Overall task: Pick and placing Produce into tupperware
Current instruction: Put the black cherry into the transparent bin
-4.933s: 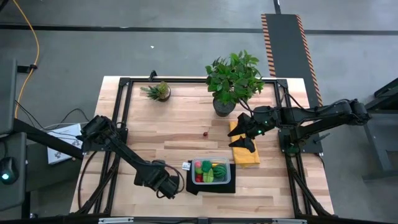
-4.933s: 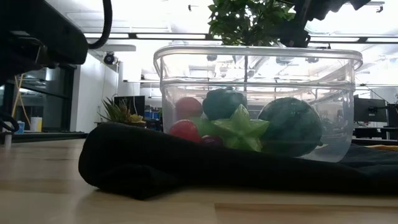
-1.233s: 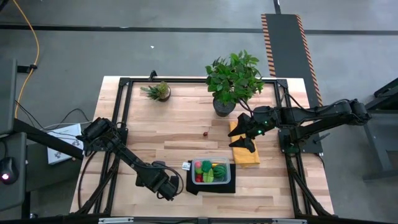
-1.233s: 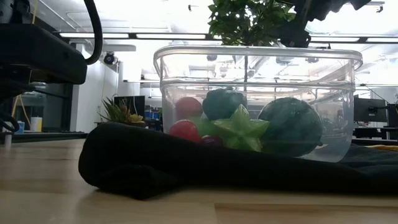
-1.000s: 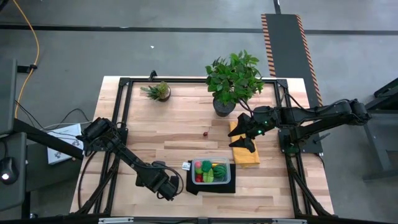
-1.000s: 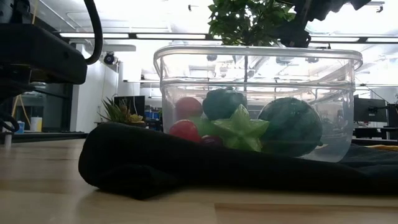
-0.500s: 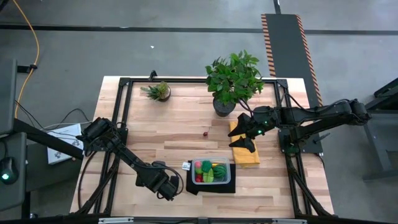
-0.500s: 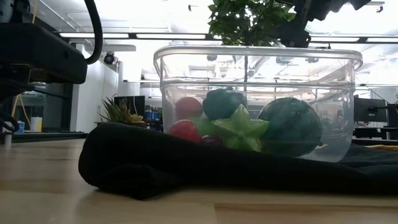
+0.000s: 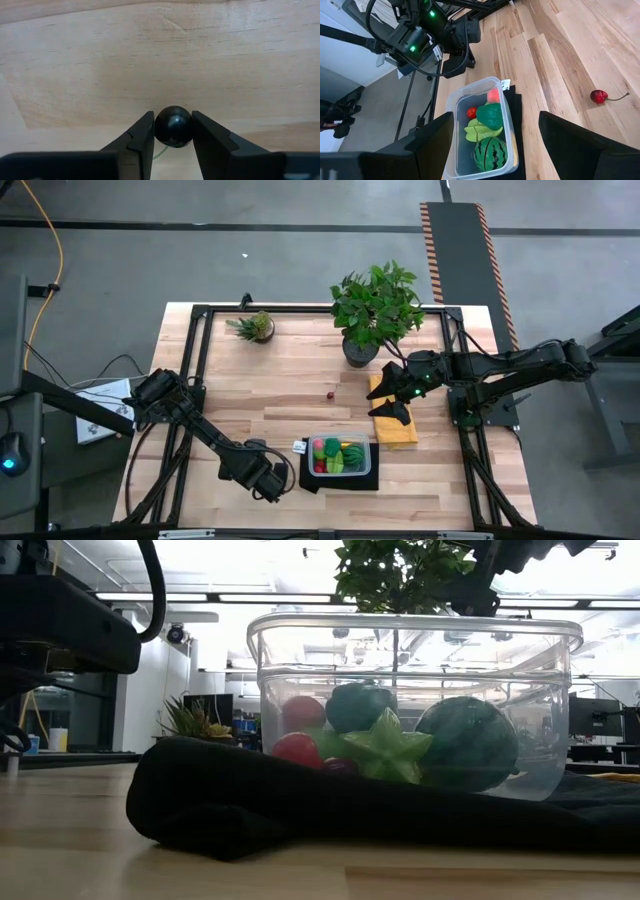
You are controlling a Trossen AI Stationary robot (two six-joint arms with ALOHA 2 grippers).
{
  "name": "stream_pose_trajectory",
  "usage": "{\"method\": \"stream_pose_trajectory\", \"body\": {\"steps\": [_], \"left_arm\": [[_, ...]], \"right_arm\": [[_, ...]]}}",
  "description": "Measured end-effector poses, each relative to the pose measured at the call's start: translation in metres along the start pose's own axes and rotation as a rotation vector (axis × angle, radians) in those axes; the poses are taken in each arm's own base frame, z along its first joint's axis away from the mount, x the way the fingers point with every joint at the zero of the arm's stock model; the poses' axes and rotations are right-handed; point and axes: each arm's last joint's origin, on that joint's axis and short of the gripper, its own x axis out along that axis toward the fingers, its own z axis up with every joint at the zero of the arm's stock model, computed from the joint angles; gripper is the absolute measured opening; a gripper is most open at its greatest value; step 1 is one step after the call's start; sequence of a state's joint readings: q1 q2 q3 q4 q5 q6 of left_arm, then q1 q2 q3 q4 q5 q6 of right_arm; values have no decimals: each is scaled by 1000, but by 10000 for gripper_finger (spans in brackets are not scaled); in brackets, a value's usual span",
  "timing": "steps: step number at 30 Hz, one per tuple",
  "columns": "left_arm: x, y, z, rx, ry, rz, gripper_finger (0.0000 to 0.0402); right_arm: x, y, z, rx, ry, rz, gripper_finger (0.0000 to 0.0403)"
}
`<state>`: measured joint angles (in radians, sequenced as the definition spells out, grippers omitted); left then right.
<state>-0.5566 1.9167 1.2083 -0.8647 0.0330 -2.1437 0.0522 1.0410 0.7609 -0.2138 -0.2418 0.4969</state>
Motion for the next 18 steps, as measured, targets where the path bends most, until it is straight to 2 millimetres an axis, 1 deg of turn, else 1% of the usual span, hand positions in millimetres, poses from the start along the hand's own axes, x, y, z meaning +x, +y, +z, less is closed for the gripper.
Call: {"method": "stream_pose_trajectory", "body": {"steps": [18], "left_arm": [[-1,-1,-1,17,2,-4,104]], "right_arm": [[0,0,0,3,0,0,282]]}}
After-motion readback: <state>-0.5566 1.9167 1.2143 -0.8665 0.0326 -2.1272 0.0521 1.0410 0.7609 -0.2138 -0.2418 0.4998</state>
